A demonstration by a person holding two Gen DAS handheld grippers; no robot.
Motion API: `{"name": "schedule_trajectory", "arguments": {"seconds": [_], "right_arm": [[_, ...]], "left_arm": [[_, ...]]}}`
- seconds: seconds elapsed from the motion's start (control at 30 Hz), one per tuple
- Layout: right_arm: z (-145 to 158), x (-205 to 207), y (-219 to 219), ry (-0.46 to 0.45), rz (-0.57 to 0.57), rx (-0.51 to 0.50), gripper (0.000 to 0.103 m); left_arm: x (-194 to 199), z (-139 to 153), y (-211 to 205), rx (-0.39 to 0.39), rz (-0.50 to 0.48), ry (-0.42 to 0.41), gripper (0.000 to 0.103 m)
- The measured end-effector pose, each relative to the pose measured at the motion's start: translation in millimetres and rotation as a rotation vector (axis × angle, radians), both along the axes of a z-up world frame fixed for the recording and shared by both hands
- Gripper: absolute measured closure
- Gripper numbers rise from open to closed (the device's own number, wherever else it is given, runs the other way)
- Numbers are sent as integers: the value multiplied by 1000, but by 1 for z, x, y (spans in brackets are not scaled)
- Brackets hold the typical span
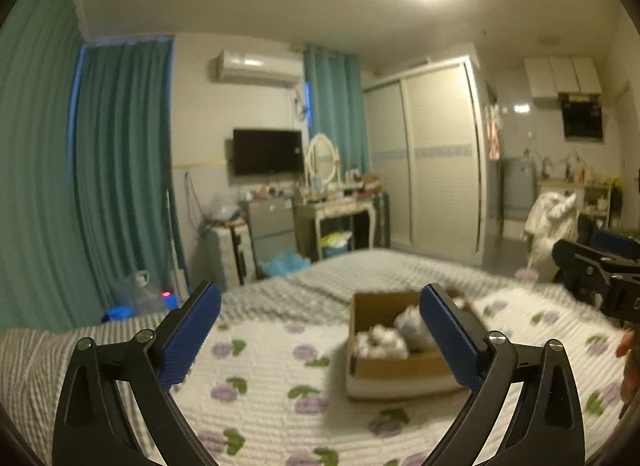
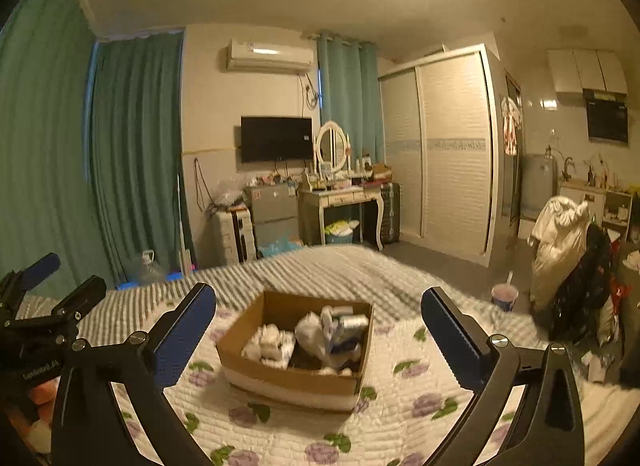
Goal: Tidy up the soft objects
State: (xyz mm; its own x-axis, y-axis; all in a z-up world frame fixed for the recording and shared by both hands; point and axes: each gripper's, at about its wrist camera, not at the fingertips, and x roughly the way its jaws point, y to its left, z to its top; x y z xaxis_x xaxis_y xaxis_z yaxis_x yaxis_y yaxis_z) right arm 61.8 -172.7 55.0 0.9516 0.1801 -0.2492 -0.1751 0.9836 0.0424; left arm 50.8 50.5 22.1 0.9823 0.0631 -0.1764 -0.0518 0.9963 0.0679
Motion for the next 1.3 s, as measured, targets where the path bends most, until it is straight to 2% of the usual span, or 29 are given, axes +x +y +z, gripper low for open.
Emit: {"name": "schedule_trajectory", "arguments": {"seconds": [0.17, 0.33, 1.3], "right_arm": [[-47, 16, -2, 77, -23, 6, 0], [-72, 24, 2, 138, -29, -5, 0], [-77, 23, 7, 144, -28, -21, 0]], "left_arm": [[18, -36, 3, 0, 5, 100, 2], [13, -44, -3, 11, -4, 115, 2], [10, -48, -4, -24, -38, 132, 2]]}}
